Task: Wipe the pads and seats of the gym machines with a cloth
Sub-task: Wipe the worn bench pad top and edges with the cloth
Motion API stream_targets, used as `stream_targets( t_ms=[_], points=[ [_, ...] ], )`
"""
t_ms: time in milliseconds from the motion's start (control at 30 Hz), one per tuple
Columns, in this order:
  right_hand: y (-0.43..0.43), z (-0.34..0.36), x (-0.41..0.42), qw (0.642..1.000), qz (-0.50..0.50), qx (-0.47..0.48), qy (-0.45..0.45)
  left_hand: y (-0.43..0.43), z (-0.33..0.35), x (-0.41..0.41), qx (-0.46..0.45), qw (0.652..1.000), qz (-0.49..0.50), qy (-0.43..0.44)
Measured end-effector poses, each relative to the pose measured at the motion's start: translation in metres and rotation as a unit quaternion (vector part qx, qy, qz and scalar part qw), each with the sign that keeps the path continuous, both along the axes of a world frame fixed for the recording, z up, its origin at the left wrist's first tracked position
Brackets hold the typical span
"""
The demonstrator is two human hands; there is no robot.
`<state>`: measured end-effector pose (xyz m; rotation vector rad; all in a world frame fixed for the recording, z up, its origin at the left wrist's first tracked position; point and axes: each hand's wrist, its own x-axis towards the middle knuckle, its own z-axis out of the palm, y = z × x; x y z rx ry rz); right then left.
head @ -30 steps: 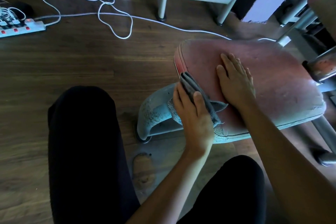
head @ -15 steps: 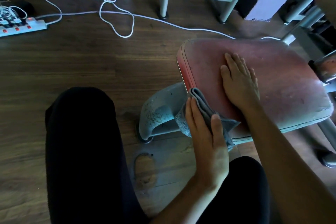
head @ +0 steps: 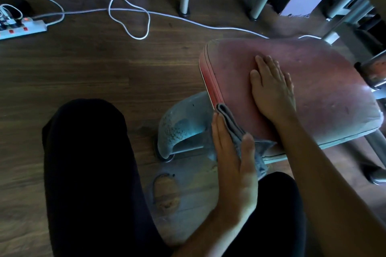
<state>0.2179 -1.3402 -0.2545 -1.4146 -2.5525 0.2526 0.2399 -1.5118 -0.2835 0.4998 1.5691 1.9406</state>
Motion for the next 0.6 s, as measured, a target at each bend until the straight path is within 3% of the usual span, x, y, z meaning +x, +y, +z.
stream_targets(
  t_ms=[233, 433, 600],
  points=[
    [-0.001, 0.001, -0.001, 1.000, -0.006, 0.001, 0.012, 0.048, -0.006, -0.053, -0.031, 0.998, 0.054, -0.012],
    [-0.001, 0.001, 0.001, 1.000, -0.001, -0.002, 0.011, -0.006, -0.001, -0.005, 0.000, 1.000, -0.011, -0.010],
    [-0.001, 0.001, 0.000, 1.000, -0.006, -0.006, 0.005, 0.021, -0.001, -0.045, -0.047, 0.998, -0.042, 0.006]
  ],
)
